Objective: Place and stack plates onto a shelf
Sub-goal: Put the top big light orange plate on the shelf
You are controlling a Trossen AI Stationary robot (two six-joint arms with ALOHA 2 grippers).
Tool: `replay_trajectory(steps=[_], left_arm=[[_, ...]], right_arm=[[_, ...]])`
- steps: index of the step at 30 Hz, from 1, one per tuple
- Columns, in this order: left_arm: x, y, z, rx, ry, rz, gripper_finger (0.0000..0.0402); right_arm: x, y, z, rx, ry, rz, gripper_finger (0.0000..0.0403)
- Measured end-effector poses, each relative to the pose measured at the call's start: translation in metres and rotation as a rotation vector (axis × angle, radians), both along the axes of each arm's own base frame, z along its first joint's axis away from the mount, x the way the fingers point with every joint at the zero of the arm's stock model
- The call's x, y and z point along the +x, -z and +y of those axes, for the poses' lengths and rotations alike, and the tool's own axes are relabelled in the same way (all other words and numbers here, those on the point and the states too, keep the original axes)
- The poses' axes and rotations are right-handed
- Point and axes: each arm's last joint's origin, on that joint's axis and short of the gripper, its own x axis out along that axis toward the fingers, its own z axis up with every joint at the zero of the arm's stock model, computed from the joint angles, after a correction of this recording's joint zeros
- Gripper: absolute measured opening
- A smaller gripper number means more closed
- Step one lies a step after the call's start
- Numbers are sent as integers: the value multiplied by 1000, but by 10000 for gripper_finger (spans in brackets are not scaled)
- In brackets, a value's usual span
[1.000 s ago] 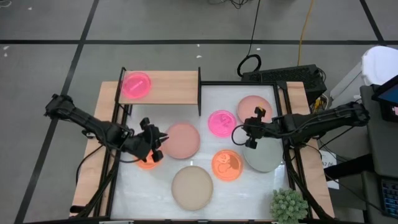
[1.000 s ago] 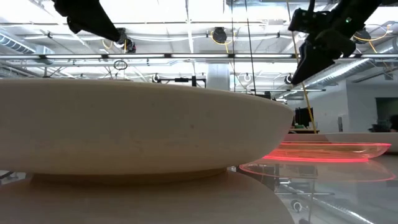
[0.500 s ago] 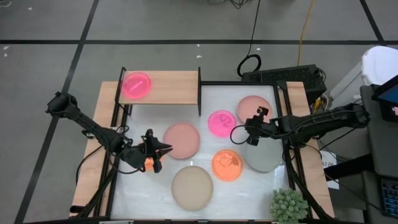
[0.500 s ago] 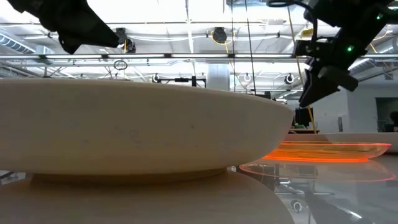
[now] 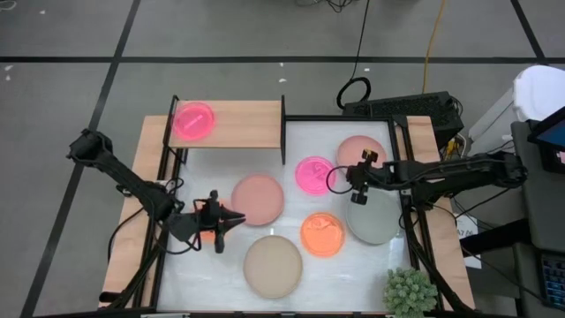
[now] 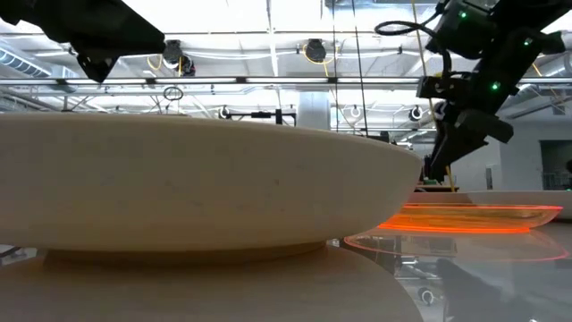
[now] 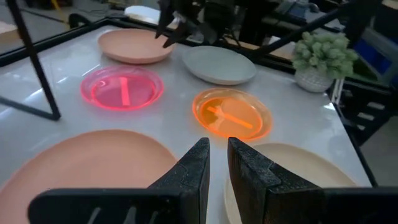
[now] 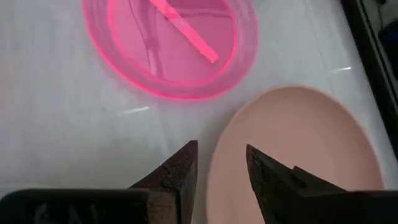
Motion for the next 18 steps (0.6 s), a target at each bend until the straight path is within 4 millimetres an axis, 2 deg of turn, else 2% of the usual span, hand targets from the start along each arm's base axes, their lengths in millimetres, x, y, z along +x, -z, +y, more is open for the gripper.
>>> replay_trajectory(steps=[10,18], left_arm=[[8,9,-8,60,27,-1,63],[9,9,-8,72,30,0,63]], right_arm=[[8,26,-4,13,22,172,121],[12,39,-13,22,63,238,118]])
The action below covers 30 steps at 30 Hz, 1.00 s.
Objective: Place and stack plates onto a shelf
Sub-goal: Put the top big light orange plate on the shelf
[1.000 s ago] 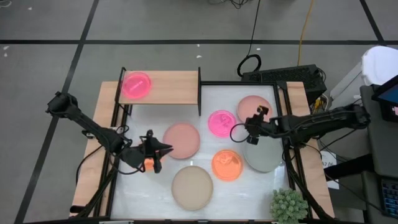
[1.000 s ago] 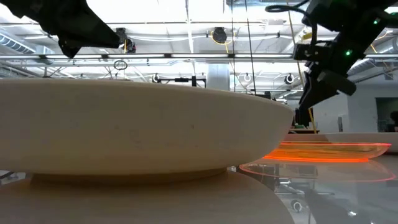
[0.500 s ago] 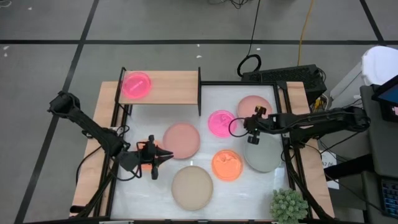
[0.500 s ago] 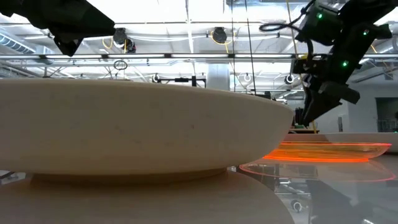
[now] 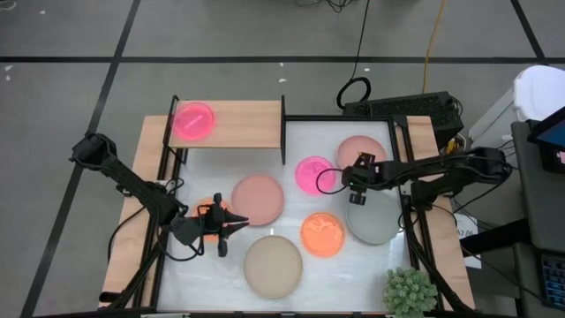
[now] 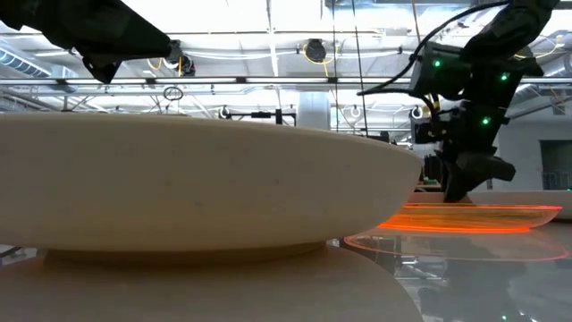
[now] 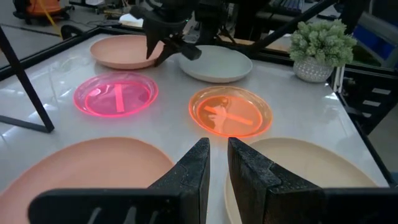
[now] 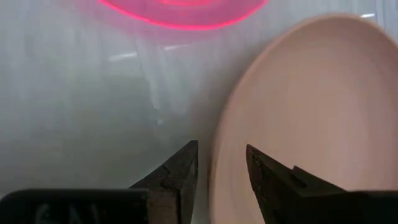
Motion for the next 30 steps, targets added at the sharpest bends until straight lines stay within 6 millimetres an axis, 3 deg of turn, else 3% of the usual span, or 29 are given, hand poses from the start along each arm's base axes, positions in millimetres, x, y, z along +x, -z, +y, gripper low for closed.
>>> replay_trajectory(steps=[11,21,30], left_arm=[[0,0,0,15,6,3,63],[0,0,0,14,6,5,63],[0,0,0,-20,-5,0,63]], right_arm=[[2,3,-1,-3,-2,13,7],[0,-10,-1,-14,-27,-52,4],[19,-49,5,-30,-82,-125,2]])
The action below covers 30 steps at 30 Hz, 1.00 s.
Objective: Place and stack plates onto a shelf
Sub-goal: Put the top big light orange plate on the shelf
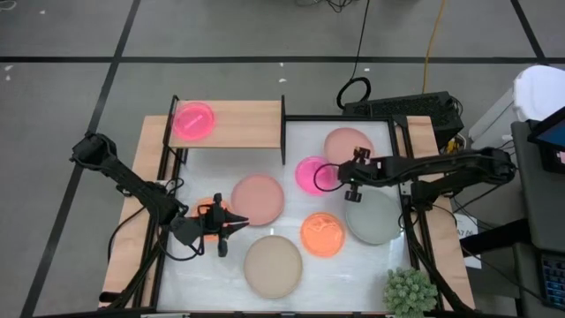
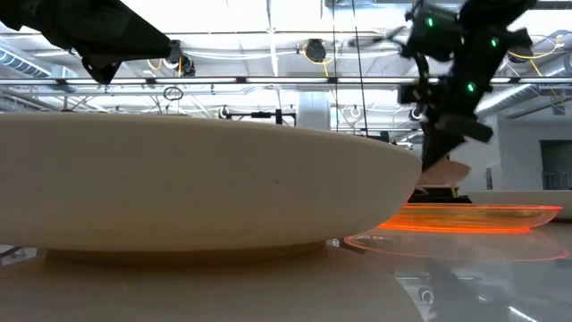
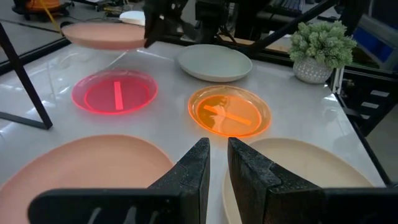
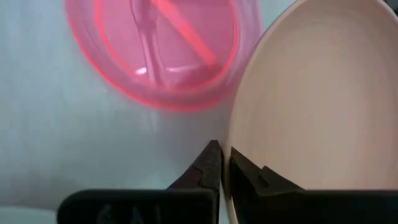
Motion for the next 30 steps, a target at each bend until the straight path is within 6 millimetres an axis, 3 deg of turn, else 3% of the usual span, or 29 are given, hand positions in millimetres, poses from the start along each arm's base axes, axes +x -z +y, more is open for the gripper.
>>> replay_trajectory(steps=[12,21,25,30], left_arm=[[-5,0,-8,-17,37,-2,63],[-5,0,-8,-13,40,-1,63],[-5,0,-8,-8,40,0,63],[-5,0,-8,-3,39,1,63]], right_arm=[[18,-73,11,-60,-40,-51,1],[33,-137,29,-193,-198,-103,1],[52,-159,33,-217,-241,-139,0],[90,-165,36,-249,-298,-98,0]])
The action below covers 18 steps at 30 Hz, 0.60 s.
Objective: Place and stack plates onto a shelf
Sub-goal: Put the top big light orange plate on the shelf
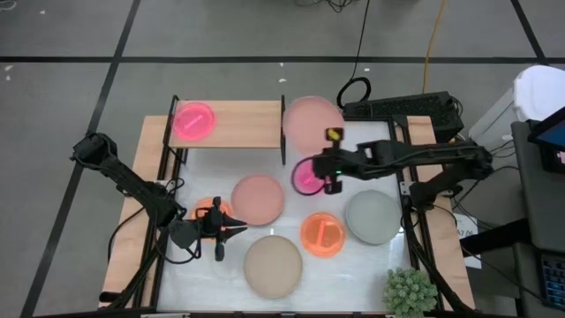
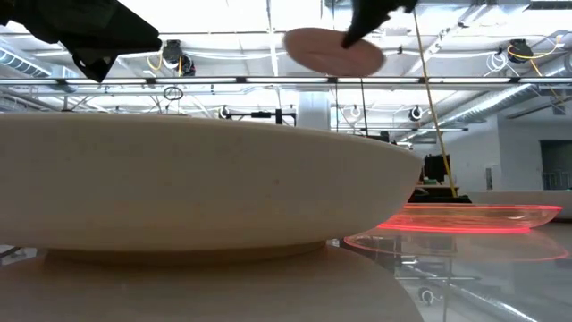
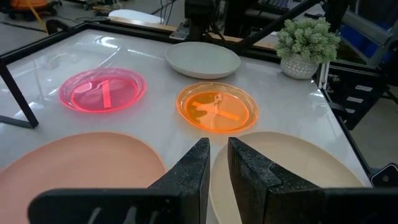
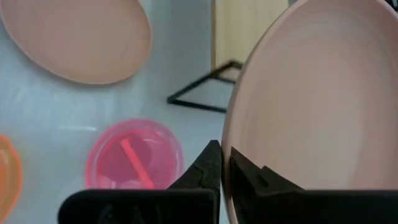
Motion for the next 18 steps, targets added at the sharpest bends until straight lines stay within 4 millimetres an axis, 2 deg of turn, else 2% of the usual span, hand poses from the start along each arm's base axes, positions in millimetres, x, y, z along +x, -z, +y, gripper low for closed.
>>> replay_trajectory(steps=[7,13,18], left_arm=[[0,0,0,1,0,2,63],[0,0,0,-3,-1,2,63],[0,0,0,-4,-2,2,63]], right_arm=[[53,-8,-1,-81,-95,47,2],[87,-18,-11,-148,-142,34,2],[113,-14,-25,-150,-214,24,1]])
